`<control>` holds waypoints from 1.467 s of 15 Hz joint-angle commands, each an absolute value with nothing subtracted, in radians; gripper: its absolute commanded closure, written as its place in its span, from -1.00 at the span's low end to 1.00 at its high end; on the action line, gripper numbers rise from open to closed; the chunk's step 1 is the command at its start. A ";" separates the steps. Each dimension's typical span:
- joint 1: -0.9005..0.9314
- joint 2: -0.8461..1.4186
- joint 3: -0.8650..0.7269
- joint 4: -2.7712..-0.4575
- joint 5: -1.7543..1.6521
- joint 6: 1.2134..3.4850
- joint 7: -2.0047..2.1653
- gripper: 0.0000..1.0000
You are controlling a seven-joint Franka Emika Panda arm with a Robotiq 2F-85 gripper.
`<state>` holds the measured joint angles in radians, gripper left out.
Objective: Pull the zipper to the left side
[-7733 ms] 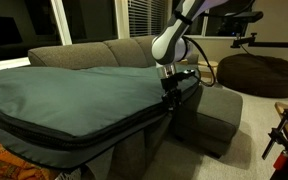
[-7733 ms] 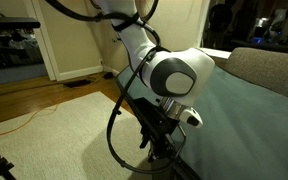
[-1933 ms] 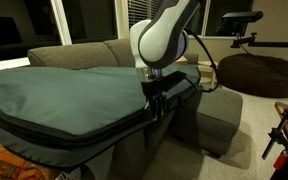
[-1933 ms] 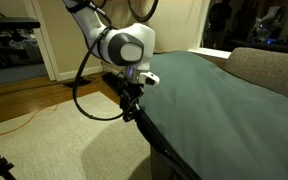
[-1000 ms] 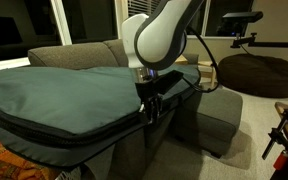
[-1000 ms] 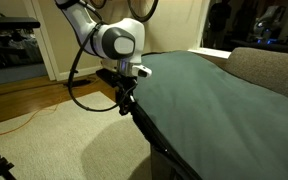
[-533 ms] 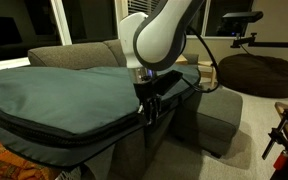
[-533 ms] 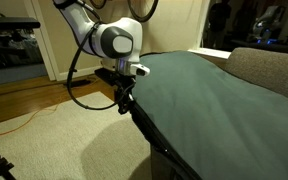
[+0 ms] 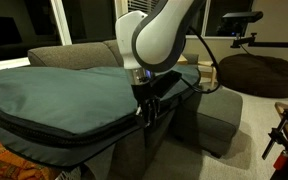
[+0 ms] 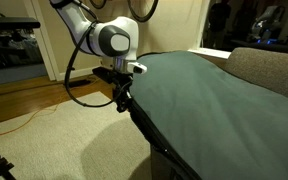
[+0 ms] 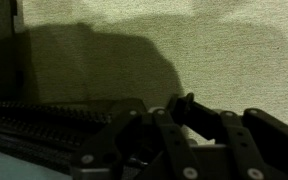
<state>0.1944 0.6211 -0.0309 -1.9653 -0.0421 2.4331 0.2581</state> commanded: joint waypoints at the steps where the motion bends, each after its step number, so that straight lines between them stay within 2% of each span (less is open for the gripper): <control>1: 0.241 0.508 -0.010 -2.078 -0.050 2.406 0.322 0.90; 22: 0.345 0.506 -0.007 -2.076 -0.145 2.397 0.466 0.90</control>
